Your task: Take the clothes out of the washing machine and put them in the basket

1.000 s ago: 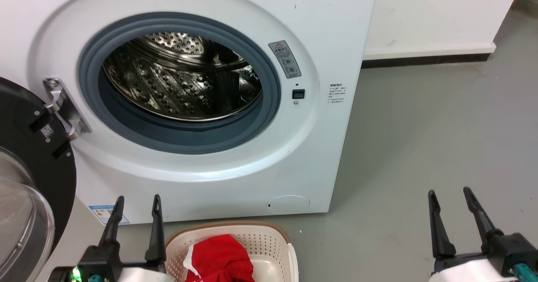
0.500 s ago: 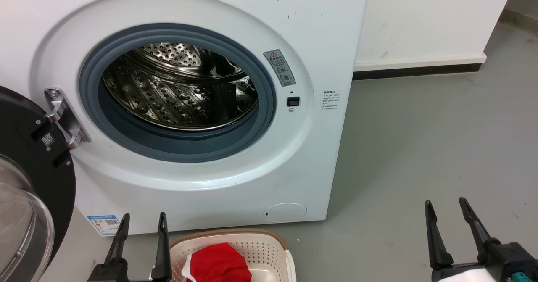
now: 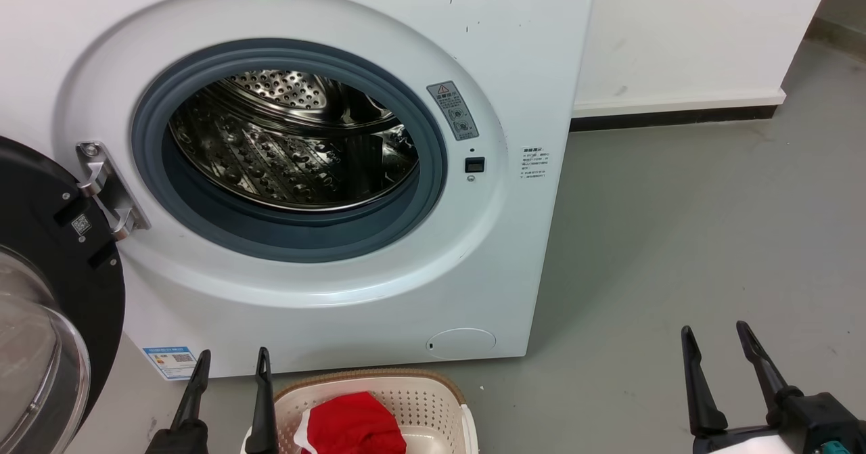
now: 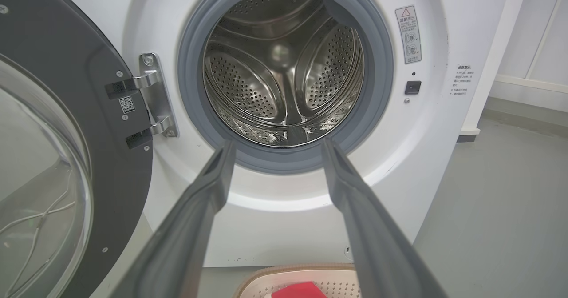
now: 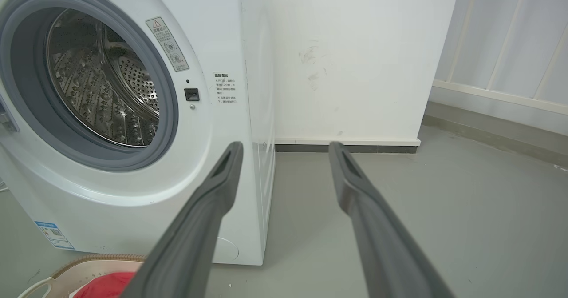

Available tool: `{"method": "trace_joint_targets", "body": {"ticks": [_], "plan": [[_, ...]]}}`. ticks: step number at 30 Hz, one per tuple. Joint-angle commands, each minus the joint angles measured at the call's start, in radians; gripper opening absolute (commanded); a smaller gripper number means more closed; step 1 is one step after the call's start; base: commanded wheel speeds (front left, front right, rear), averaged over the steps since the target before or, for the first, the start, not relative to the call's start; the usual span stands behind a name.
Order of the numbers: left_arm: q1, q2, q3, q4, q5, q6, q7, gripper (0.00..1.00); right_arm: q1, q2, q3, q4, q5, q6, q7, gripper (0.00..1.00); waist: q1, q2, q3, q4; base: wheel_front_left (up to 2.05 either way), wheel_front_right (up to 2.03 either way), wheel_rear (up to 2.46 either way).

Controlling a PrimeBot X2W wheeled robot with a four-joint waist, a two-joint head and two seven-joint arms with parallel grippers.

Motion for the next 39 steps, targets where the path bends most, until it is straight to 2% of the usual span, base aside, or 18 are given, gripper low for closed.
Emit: {"method": "trace_joint_targets", "body": {"ticks": [1,20,21,24,39], "plan": [[0.009,-0.002,0.002,0.001,0.002,0.002,-0.002,1.00,0.008,0.001,0.002,0.000,0.002,-0.001,-0.002,1.00,0.0000,0.0000,0.000,0.000,0.00,0.00,0.00],[-0.006,-0.004,0.012,0.008,-0.004,-0.005,-0.002,1.00,0.000,0.001,0.009,0.007,0.011,-0.001,-0.002,1.00,0.0000,0.0000,0.004,0.000,0.00,0.00,0.00],[-0.002,-0.001,0.012,0.010,-0.004,-0.001,0.000,0.00,0.000,0.000,0.008,0.010,0.009,0.000,0.000,0.00,0.0000,0.0000,0.004,0.001,0.00,0.00,0.00],[0.000,-0.002,0.014,0.039,-0.013,-0.001,0.004,0.00,0.003,0.000,0.010,0.032,0.016,0.000,0.001,0.00,0.0000,0.0000,0.004,0.001,0.00,0.00,0.00],[-0.062,-0.002,0.031,0.083,-0.321,-0.025,0.080,0.00,-0.047,-0.016,0.014,0.061,0.345,0.000,0.060,0.00,0.0000,0.0000,0.011,0.006,0.00,0.00,0.00]]}}
